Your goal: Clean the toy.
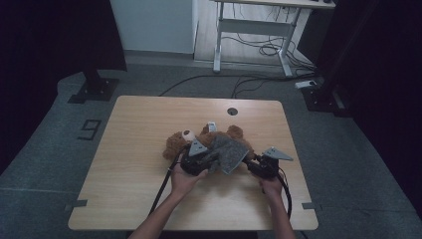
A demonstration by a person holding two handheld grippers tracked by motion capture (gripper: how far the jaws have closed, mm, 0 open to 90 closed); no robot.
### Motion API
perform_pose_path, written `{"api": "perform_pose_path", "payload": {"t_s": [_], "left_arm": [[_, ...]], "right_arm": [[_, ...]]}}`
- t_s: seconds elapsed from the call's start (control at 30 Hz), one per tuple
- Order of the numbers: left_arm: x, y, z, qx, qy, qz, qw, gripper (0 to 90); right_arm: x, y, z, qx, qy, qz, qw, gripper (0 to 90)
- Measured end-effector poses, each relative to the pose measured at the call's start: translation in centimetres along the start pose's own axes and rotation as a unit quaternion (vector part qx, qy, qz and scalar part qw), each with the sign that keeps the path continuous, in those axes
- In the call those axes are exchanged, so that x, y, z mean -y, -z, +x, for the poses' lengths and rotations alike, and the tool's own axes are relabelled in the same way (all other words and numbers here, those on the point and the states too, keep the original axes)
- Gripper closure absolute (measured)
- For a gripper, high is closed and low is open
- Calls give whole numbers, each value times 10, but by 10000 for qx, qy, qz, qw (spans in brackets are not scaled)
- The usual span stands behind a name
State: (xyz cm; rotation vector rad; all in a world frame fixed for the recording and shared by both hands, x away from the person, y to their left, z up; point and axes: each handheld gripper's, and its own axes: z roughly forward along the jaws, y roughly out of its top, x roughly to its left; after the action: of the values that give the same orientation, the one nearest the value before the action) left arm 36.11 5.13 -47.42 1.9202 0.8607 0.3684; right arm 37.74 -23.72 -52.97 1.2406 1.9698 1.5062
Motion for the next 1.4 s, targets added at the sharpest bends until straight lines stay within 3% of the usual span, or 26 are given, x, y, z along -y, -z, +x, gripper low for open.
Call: {"api": "perform_pose_path", "payload": {"t_s": [0.3, 0.5, 0.8, 1.0, 1.13, 1.2, 1.27, 1.4], "left_arm": [[21, 25, 18, -221, 10, 11, 9998, 758], [42, 56, 44, -313, 343, -48, 9989, 758], [60, 86, 61, -604, 377, -107, 9974, 757], [74, 109, 82, -617, 706, -208, 9954, 757], [71, 114, 82, -500, 719, -301, 9957, 758], [62, 115, 80, -404, 657, -336, 9965, 758], [44, 114, 79, -329, 618, -481, 9964, 759], [25, 108, 79, -355, 609, -574, 9959, 759]], "right_arm": [[1, 0, -1, -8, -16, 17, 10000, 601], [1, -1, -2, -19, -32, 6, 10000, 601], [1, -1, -2, -24, -42, 3, 10000, 601], [1, -1, -3, -36, 8, -13, 10000, 601], [1, -1, -3, -32, -3, -12, 10000, 601], [2, -2, -3, -24, -13, -8, 10000, 601], [2, -3, -3, -19, -24, -1, 10000, 602], [2, -2, -3, -16, 10, 6, 10000, 601]]}}
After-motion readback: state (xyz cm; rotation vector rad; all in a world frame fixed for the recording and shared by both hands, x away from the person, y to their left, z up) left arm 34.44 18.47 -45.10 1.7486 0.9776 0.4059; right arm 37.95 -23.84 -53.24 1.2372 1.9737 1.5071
